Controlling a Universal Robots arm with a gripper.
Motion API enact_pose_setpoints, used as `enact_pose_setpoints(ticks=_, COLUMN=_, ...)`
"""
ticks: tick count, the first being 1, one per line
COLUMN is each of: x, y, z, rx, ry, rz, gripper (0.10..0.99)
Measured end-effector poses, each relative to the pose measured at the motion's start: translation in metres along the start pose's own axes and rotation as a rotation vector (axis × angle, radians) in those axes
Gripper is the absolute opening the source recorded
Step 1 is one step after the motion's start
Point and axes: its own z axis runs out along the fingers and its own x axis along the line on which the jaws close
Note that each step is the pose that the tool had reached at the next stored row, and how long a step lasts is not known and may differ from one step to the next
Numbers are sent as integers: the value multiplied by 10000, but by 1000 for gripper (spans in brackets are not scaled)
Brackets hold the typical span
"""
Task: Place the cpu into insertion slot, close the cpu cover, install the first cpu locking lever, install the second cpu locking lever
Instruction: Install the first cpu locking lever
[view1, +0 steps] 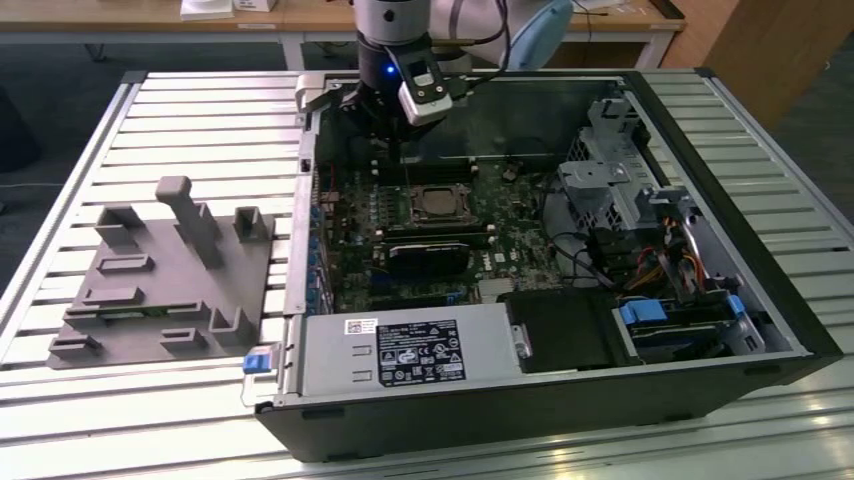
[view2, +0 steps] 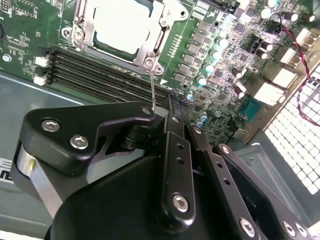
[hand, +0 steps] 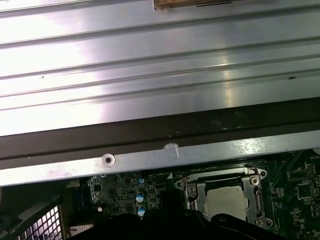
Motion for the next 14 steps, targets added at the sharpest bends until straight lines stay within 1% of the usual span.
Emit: enact_pose_setpoints(ticks=14, x=-54, y=8, z=2, rx=-1, ry=-1, rz=0, gripper=106)
